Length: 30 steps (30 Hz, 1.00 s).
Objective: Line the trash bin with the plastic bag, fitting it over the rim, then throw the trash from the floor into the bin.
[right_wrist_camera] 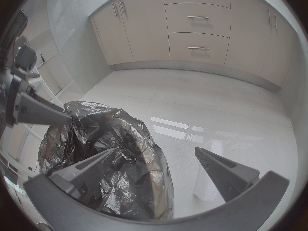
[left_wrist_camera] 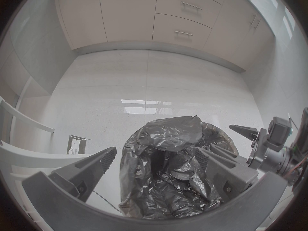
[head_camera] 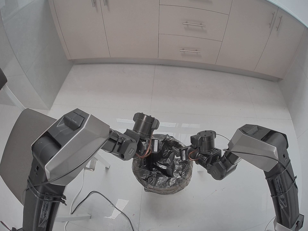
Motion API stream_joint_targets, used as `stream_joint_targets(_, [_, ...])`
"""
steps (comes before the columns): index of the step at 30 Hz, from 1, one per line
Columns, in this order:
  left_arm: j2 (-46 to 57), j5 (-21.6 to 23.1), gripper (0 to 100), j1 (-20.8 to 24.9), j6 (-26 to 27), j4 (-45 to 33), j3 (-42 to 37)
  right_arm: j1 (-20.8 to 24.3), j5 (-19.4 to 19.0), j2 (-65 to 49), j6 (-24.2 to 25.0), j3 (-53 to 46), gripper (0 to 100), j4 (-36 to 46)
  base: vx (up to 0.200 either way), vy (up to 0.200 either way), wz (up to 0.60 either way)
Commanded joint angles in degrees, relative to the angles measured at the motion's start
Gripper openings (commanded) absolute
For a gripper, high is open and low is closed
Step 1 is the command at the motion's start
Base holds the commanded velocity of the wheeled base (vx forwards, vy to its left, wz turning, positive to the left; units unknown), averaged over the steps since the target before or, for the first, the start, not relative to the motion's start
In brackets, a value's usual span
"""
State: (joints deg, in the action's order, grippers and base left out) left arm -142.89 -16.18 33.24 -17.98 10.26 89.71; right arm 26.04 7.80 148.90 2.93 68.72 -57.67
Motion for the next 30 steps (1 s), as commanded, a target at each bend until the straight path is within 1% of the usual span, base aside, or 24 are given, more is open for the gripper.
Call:
stream_joint_targets(1, [-3.98, -0.08, 100, 0.59, 1.11, 0.02, 2.40, 0.06, 0.11, -0.36, -0.03, -0.08, 100, -0.25, 0.000, 0.000, 0.00])
stream_joint_targets(2, [-5.47, -0.08, 100, 0.42, 1.90, 0.02, 3.72, 0.06, 0.11, -0.27, -0.03, -0.08, 100, -0.95, 0.000, 0.000, 0.00])
stream_joint_targets(6, [-7.32, -0.70, 100, 0.24, 2.16, -0.24, 6.18, -0.29, 0.11, -0.36, -0.03, -0.08, 100, -1.21, 0.000, 0.000, 0.00])
stream_joint_targets(9, [-9.96, -2.28, 100, -0.90, 3.83, -3.67, 11.45, -0.73, 0.11, -0.36, -0.03, 0.01, 100, -1.30, 0.000, 0.000, 0.00])
stream_joint_targets(15, [-13.38, -4.21, 100, -1.78, 4.01, -9.21, 19.98, -0.73, 0.20, -0.45, 0.06, -0.95, 100, -2.53, 0.000, 0.000, 0.00])
stream_joint_targets(18, [-14.44, -4.39, 100, -1.60, 4.18, -10.35, 21.12, -0.73, 0.20, -0.54, 0.06, -1.04, 100, -2.62, 0.000, 0.000, 0.00])
stream_joint_targets(22, [-15.05, -5.71, 100, -1.08, 4.62, -10.35, 21.12, -0.99, 0.20, -0.62, 0.06, -1.04, 100, -2.71, 0.000, 0.000, 0.00])
stream_joint_targets(30, [-11.27, -5.80, 100, -0.72, 3.92, -10.79, 19.71, -1.17, 0.20, -1.24, 0.06, -1.22, 100, -2.71, 0.000, 0.000, 0.00])
